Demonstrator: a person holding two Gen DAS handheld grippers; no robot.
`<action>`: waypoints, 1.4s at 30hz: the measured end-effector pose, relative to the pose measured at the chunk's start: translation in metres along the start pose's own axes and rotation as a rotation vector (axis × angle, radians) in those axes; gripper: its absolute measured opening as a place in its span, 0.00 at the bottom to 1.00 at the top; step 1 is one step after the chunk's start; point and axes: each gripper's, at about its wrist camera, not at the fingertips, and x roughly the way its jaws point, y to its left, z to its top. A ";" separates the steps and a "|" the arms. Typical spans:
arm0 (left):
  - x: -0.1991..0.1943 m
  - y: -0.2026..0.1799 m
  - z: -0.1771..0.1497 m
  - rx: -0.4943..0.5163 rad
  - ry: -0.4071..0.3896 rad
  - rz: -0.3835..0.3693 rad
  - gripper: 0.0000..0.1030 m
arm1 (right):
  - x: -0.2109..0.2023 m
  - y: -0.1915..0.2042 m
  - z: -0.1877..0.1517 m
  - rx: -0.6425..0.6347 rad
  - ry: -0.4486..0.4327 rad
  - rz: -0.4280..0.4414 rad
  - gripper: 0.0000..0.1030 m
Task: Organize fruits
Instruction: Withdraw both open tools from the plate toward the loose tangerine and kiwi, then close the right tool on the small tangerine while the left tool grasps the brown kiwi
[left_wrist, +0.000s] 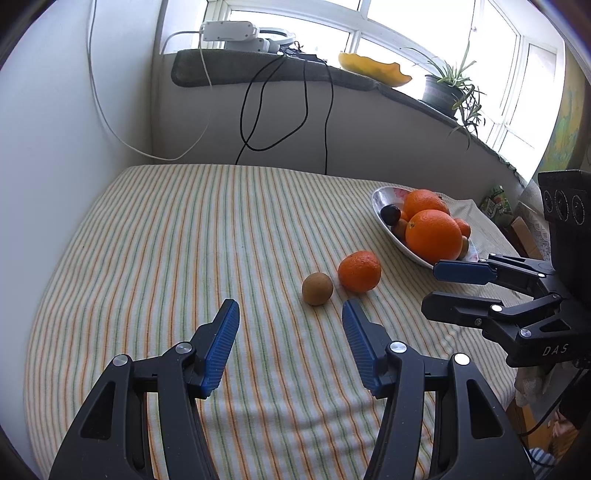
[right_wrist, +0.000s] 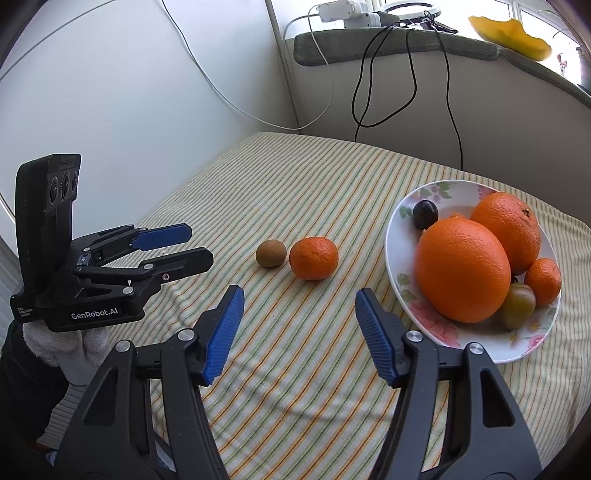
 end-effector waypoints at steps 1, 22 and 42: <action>0.001 0.000 0.000 0.004 0.000 -0.003 0.56 | 0.002 0.000 0.000 0.003 0.003 0.002 0.60; 0.034 -0.011 0.005 0.051 0.062 -0.086 0.36 | 0.041 0.000 0.015 0.113 0.030 -0.045 0.42; 0.057 -0.014 0.008 0.109 0.103 -0.083 0.28 | 0.059 -0.004 0.025 0.180 0.037 -0.077 0.39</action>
